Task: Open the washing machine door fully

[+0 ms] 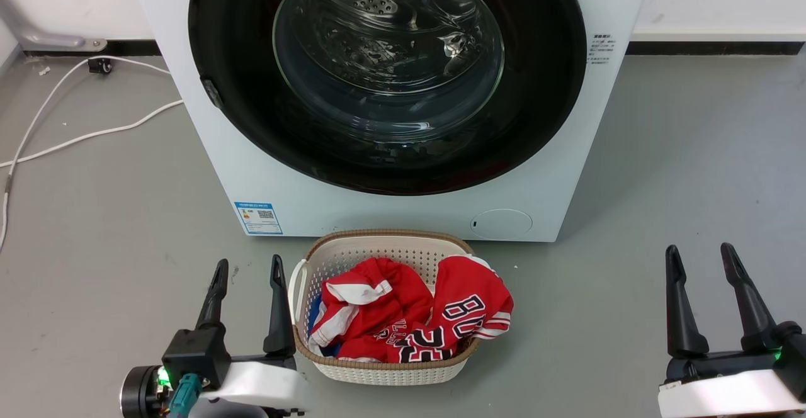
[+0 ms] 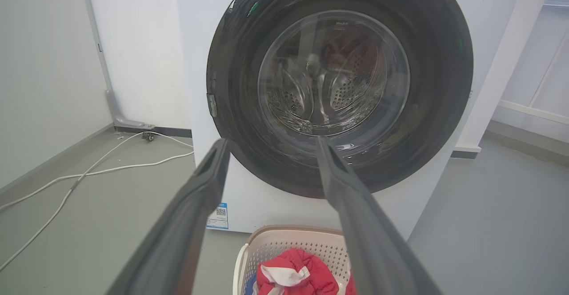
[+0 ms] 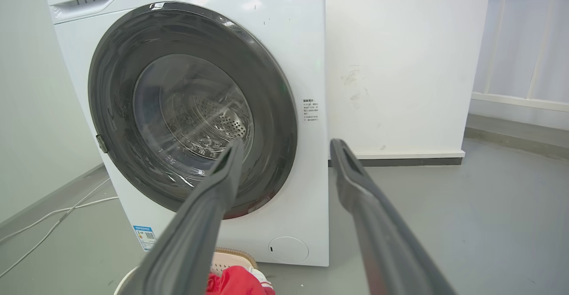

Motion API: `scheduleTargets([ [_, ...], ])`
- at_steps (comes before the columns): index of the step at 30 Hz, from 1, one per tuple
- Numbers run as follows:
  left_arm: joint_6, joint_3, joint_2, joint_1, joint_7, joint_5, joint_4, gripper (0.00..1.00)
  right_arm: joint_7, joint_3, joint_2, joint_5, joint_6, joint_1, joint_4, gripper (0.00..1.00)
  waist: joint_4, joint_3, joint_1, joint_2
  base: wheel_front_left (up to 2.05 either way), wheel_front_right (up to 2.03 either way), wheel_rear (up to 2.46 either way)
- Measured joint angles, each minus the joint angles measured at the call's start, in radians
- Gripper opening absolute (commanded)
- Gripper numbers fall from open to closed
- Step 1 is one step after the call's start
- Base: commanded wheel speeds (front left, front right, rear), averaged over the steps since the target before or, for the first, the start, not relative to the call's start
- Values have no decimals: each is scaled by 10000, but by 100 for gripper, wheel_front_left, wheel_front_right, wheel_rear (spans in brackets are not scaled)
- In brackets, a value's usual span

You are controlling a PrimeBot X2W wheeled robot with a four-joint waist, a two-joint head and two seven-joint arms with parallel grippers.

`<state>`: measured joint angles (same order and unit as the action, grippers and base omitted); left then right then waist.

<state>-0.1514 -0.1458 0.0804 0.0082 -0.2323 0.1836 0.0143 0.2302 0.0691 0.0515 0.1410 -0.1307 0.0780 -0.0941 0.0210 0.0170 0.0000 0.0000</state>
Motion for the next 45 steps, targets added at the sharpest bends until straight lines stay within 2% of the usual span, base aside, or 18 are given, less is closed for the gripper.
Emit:
scheduleTargets([
  [18, 385, 299, -251, 83, -291, -1016, 234, 100, 330, 117, 0, -631, 0, 93, -90, 100, 48, -41, 0, 0, 0, 0, 0],
  [41, 399, 353, -288, 141, -307, -840, 571, 100, 330, 123, 0, -345, -2, 145, 38, 100, 71, -113, 0, 0, 0, 0, 0],
  [42, 374, 357, -288, 141, -307, -840, 579, 100, 330, 104, 0, -343, 0, 145, 36, 85, 71, -117, 0, 0, 0, 0, 0],
  [43, 372, 349, -288, 141, -307, -840, 585, 100, 330, 88, 0, -297, -2, 145, 38, 18, 70, -120, 0, 0, 0, 0, 0],
  [44, 374, 355, -288, 141, -307, -838, 591, 100, 330, 59, 0, -238, 0, 145, 44, 0, 68, -124, 0, 0, 0, 0, 0],
  [45, 374, 349, -288, 141, -307, -834, 598, 100, 330, 23, 0, -125, 0, 145, 73, 0, 66, -128, 0, 0, 0, 0, 0],
])
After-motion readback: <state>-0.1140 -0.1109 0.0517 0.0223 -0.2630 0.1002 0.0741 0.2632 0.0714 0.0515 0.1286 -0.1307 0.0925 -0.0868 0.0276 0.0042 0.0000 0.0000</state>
